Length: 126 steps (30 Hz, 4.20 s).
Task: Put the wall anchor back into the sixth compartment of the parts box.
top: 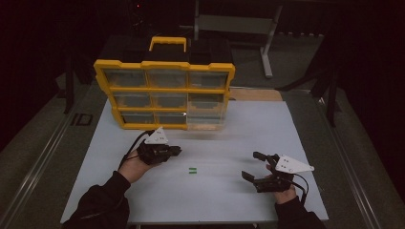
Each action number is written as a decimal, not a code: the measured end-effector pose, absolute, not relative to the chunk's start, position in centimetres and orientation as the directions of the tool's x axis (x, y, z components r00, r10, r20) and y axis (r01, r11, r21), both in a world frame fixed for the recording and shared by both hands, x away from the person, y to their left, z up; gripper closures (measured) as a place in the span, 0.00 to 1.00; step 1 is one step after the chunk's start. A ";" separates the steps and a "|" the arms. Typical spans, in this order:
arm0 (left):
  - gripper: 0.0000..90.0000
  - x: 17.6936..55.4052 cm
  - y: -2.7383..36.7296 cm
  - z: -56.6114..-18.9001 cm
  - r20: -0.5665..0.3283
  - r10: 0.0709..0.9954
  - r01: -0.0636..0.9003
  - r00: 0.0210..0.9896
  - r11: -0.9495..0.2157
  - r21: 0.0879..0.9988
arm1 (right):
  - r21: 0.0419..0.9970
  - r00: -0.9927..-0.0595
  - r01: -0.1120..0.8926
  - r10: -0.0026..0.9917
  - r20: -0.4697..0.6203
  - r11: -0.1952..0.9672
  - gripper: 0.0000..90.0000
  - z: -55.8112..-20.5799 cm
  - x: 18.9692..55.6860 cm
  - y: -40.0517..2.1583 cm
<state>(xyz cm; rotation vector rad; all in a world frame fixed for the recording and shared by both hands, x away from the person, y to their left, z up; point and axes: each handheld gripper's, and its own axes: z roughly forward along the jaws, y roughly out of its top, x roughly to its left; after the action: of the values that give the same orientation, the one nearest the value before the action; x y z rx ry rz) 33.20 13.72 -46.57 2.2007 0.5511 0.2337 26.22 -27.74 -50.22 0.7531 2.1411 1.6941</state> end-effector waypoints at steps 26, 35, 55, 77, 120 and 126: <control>0.94 33.3 14.8 -40.0 0.025 0.502 0.278 0.865 -0.519 0.808 | 0.963 -0.818 0.208 0.570 0.077 0.169 0.15 -50.2 26.2 -27.6; 0.94 33.8 14.4 -37.6 0.041 0.517 0.273 0.855 -0.516 0.812 | 0.963 -0.818 0.209 0.570 0.078 0.168 0.15 -50.1 26.2 -27.6; 0.94 35.8 12.6 -32.0 0.021 0.540 0.277 0.841 -0.464 0.841 | 0.963 -0.819 0.206 0.569 0.075 0.171 0.15 -50.2 26.2 -27.6; 0.93 36.8 8.3 -30.9 -0.011 0.592 0.323 0.806 -0.424 0.846 | 0.963 -0.823 0.209 0.563 0.078 0.172 0.15 -50.3 26.2 -27.5; 0.93 39.4 3.9 -35.2 -0.107 0.675 0.535 0.730 -0.468 0.704 | 0.960 -0.823 0.217 0.562 0.083 0.176 0.15 -50.5 26.3 -27.6; 0.93 39.6 3.9 -35.2 -0.115 0.673 0.535 0.731 -0.461 0.708 | 0.959 -0.824 0.220 0.560 0.085 0.179 0.15 -50.5 26.3 -27.6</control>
<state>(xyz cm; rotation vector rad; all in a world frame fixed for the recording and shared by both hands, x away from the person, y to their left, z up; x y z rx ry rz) 39.56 3.88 -35.24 2.1719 0.9081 0.2314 26.31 -27.58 -50.51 0.7453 2.1716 1.6890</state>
